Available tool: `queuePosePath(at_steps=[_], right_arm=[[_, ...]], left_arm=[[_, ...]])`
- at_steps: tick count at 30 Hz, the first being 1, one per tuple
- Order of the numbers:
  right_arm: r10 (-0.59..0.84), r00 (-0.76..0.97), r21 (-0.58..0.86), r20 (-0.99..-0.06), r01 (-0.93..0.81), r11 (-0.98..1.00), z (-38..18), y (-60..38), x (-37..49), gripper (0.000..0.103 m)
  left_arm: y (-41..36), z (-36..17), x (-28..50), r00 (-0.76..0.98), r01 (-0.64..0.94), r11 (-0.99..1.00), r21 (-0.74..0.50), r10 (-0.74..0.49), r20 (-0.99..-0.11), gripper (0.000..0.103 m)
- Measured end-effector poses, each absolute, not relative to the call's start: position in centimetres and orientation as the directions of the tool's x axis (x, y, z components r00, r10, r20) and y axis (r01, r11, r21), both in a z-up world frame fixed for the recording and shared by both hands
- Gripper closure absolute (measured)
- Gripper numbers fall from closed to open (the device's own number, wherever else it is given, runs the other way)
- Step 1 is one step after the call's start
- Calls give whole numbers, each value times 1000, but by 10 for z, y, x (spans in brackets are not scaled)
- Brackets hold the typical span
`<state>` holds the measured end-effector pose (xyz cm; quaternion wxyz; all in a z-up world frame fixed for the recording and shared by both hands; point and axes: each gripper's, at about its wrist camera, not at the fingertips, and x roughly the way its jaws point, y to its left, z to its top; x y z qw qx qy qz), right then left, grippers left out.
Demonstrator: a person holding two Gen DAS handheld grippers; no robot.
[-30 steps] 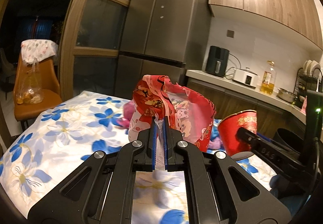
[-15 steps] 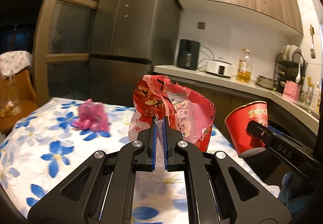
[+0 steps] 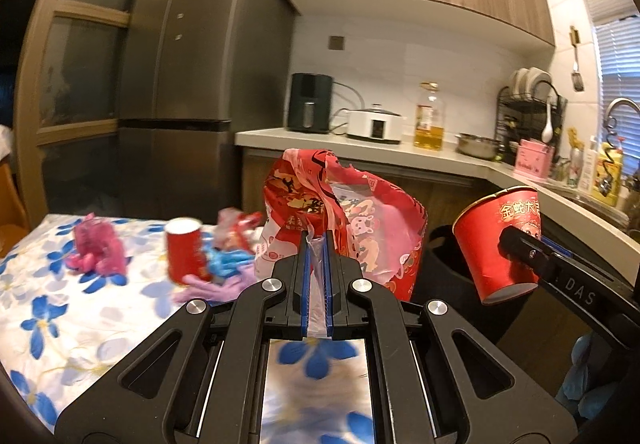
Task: Collect trash
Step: 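Carry the red bag and red can over the black bin with both grippers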
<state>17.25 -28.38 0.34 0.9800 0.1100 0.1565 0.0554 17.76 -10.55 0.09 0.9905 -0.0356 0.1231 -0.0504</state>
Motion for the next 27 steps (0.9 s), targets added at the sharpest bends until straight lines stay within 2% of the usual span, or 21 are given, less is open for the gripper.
queuePosePath(at_steps=[17,27], right_arm=[[-55,964,234,-262,118,965,5,-372,186,65],[-88,965,238,-248,149,960,5,-394,208,65]], left_arm=[[-212,11,229,941,264,962,-69,-273,-199,98],[-254,8,262,918,341,938,-63,-347,-191,98]])
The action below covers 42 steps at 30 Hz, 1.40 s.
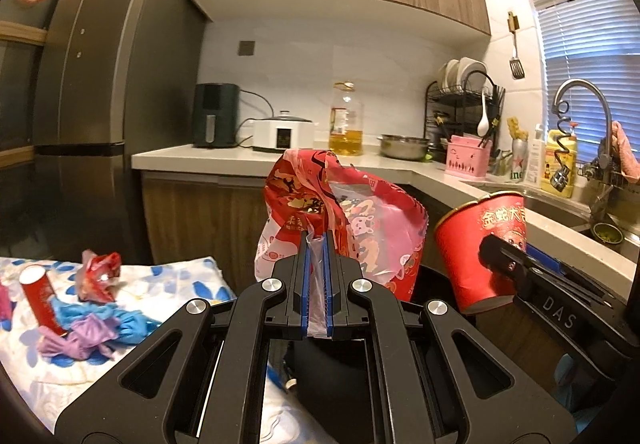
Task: Collect trash
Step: 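Carry the red bag and red can over the black bin with both grippers, then open both grippers to drop the bag and can into the bin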
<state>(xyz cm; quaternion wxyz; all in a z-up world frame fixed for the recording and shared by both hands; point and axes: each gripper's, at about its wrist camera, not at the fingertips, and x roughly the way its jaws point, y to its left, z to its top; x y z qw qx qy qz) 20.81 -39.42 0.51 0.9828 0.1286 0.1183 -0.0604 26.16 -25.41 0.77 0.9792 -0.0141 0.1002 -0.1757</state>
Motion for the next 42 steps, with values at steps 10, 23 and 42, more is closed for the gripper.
queuePosePath(at_steps=[10,23,42], right_arm=[[-81,963,243,-255,145,959,-1,-402,226,64],[-74,960,242,-270,142,960,-9,-407,239,60],[-93,953,256,-287,170,952,-13,-417,243,39]], left_arm=[[-269,-5,289,895,381,921,-79,-389,-220,98],[-280,-23,308,862,426,900,-98,-436,-260,98],[-268,-35,316,859,406,905,-129,-426,-283,38]])
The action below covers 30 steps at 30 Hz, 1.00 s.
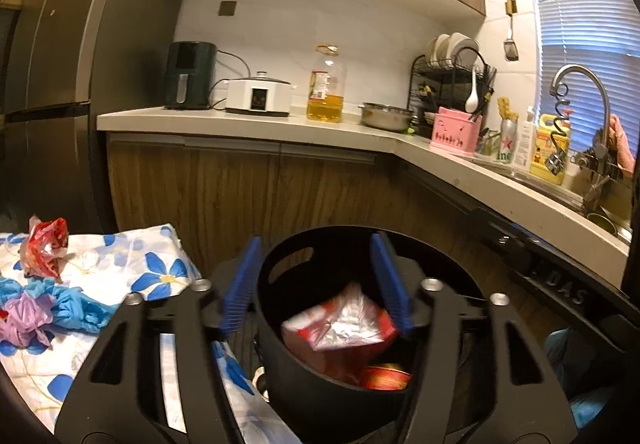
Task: Collect trash
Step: 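Open both grippers to drop the bag and can into the bin, then move the right gripper back to the table and grasp the pink glove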
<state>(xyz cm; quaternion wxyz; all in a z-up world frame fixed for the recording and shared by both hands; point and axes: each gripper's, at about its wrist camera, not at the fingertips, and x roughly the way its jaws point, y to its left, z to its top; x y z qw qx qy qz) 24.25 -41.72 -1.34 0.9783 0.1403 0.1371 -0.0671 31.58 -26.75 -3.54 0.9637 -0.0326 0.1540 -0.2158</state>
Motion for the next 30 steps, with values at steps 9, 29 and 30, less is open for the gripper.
queuePosePath(at_steps=[9,29,30], right_arm=[[-96,955,253,-279,170,953,-10,-411,228,29],[-4,970,230,-243,61,971,-5,-334,190,24],[6,970,228,-245,52,972,-5,-328,189,24]], left_arm=[[-246,-32,302,892,319,942,-109,-337,-302,19],[-120,-31,225,959,27,996,-90,-51,-280,13],[-112,-33,223,960,6,997,-83,-29,-279,13]])
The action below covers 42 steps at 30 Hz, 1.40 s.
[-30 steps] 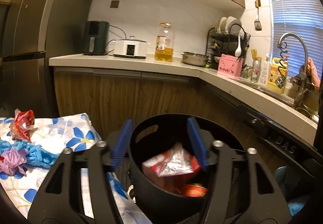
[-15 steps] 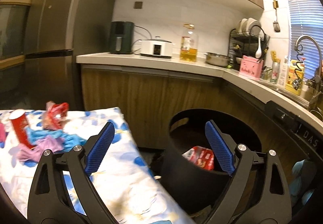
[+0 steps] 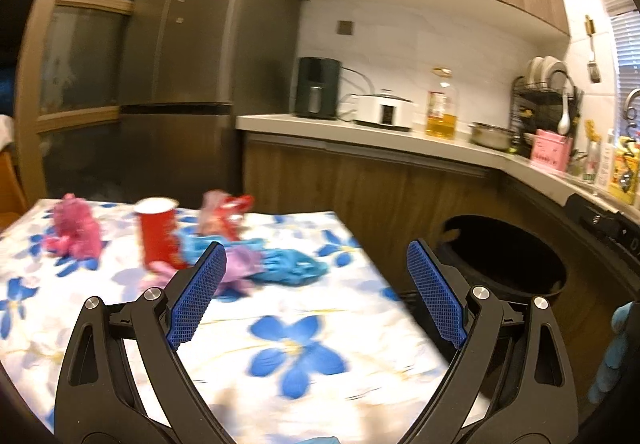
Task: Collect trash
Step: 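Move the right gripper back to the table and grasp the pink glove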
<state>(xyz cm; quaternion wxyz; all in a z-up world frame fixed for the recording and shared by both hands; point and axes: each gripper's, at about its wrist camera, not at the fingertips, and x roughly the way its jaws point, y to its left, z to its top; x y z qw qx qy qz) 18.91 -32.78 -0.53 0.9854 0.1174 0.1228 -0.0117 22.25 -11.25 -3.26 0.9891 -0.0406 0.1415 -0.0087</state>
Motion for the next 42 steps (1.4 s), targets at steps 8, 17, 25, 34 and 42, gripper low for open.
queuePosePath(at_steps=[8,17,25,34,42], right_arm=[[113,956,216,-270,-54,975,-15,-266,195,24],[235,920,200,-314,-178,963,-34,-190,218,25],[294,883,169,-367,-247,954,-52,-140,250,33],[325,842,130,-430,-299,945,-70,-97,287,49],[336,803,112,-492,-325,939,-85,-82,306,67]], left_arm=[[-42,-41,203,951,-134,985,-105,98,-294,13],[23,-47,193,931,-240,964,-111,196,-309,13],[65,-49,188,921,-301,940,-163,243,-303,13],[88,-52,192,920,-311,931,-192,244,-307,13],[100,-58,195,919,-309,920,-242,224,-324,13]])
